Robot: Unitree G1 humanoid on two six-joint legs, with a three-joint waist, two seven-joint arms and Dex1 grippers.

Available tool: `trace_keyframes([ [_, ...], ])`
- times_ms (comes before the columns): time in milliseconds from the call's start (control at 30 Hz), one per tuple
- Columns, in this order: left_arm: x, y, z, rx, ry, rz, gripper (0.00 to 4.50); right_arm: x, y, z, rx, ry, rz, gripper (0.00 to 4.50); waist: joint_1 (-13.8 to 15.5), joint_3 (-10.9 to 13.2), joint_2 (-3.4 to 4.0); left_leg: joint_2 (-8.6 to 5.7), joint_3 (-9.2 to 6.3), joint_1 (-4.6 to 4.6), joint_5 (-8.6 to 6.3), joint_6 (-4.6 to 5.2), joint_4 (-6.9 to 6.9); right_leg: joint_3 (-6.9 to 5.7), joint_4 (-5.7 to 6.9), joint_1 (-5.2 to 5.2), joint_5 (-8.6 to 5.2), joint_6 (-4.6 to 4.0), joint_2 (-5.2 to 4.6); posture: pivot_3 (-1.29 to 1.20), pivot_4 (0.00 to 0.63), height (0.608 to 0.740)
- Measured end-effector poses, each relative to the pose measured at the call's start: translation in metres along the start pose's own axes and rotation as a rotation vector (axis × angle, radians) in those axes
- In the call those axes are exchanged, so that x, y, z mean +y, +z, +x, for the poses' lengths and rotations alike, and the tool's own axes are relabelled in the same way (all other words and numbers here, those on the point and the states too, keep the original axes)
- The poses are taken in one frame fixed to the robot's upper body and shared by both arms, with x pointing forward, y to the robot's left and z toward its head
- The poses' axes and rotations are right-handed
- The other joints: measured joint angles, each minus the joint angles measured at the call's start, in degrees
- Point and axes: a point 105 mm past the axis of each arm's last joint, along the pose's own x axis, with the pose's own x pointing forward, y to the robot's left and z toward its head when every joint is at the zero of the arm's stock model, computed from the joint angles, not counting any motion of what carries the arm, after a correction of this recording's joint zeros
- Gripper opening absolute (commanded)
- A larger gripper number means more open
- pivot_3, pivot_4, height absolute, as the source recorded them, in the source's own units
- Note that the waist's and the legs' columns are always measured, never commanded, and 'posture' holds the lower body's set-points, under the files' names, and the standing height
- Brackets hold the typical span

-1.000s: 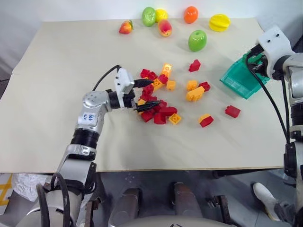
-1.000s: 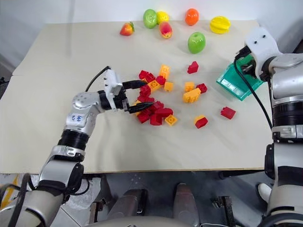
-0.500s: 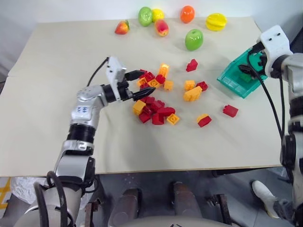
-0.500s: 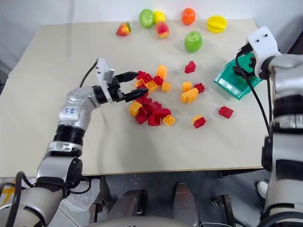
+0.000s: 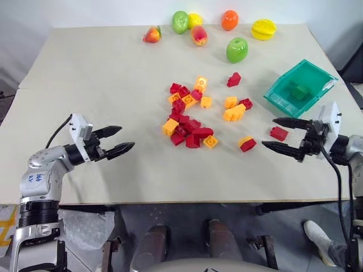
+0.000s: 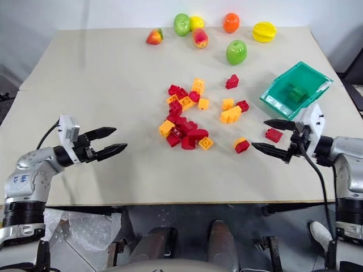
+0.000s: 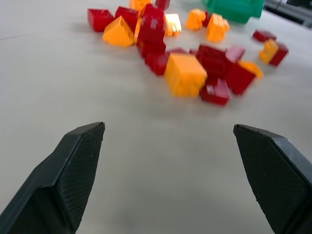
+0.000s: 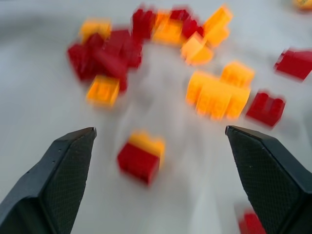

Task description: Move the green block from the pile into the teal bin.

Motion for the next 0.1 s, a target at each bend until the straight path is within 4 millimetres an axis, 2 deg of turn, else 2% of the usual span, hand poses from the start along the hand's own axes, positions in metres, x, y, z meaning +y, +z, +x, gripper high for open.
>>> trace_keyframes([
  [100,0.0048,0.0050,-0.0097,-0.014,0.028,0.022,4.50,0.0034,-0.0096,-0.0001,0.017,0.036,0.000,4.44,0.06,0.00,0.01,0.00,0.01,0.02,0.02,0.00,0.00,0.05,0.03,0.00,0.01,0.00,-0.01,0.00,0.150,0.740],
])
